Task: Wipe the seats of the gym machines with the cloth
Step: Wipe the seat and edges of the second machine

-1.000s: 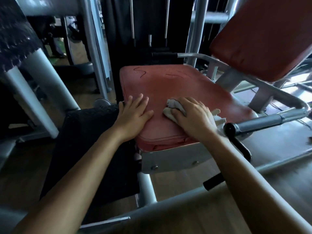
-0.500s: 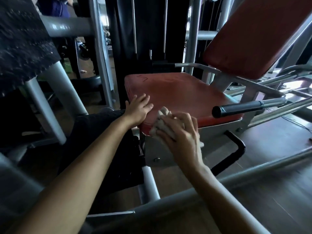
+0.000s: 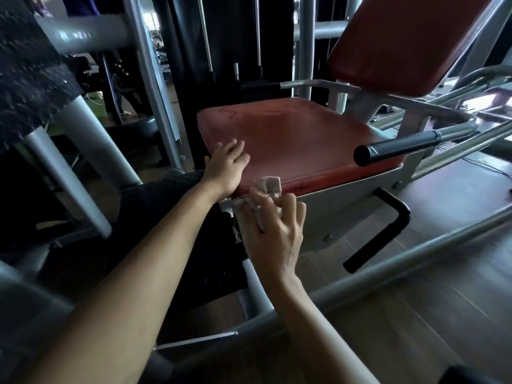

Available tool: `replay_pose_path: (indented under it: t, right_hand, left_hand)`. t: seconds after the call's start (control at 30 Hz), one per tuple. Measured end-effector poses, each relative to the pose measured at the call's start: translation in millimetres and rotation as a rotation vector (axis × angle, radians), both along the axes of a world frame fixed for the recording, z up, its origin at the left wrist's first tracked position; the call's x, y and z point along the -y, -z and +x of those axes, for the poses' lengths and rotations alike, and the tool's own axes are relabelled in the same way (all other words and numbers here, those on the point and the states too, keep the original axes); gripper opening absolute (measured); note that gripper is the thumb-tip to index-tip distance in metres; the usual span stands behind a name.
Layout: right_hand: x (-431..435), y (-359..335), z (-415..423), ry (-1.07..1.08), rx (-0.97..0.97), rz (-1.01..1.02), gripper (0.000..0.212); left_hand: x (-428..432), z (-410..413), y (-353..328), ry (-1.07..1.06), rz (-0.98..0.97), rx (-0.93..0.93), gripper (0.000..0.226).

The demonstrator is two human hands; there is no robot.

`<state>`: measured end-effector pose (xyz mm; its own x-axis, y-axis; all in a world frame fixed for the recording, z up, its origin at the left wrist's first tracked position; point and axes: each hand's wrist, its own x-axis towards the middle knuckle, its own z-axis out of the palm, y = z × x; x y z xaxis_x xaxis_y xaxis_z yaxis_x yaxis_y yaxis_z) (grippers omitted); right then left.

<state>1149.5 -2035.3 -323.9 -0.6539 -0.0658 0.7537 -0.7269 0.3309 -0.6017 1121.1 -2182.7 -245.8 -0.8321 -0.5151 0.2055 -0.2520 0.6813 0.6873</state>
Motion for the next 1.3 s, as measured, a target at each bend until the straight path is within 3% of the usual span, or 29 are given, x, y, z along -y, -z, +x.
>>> replay_pose_path:
  t: [0.13,0.23,0.33,0.43,0.53,0.7,0.93,1.1,1.3]
  right_hand:
    - [-17,-1,-18,0.079,-0.054,-0.026,0.024]
    - [-38,-5,-39,0.116,0.073,-0.138,0.039]
    - [-30,-8,-32,0.079,0.146,-0.196,0.037]
    - [-13,-9,-11,0.012,0.065,-0.16,0.04]
    - [-16,-10,-15,0.029,0.022,-0.103,0.031]
    - [-37,-10,-48,0.132,0.216,-0.245,0.017]
    - [-10,-10,-10,0.016,0.008,-0.044,0.021]
    - [-40,-16,-40,0.118,0.111,-0.179,0.033]
    - [-9,-4,-12,0.062,0.059,-0.201,0.017]
  left_hand:
    - [3,1,2,0.011,0.032,-0.035,0.048]
    - [4,0,3,0.02,0.036,-0.058,0.047]
    - [5,-3,6,0.017,0.049,-0.077,0.046]
    - [6,-4,7,0.005,0.053,-0.096,0.045]
    - [8,-3,6,0.012,0.046,-0.076,0.045]
    - [6,-2,7,0.018,0.051,-0.09,0.045]
    - [7,-3,7,0.015,0.059,-0.094,0.044]
    - [8,-2,8,0.021,0.076,-0.116,0.044]
    - [9,-7,12,-0.002,0.084,-0.166,0.042]
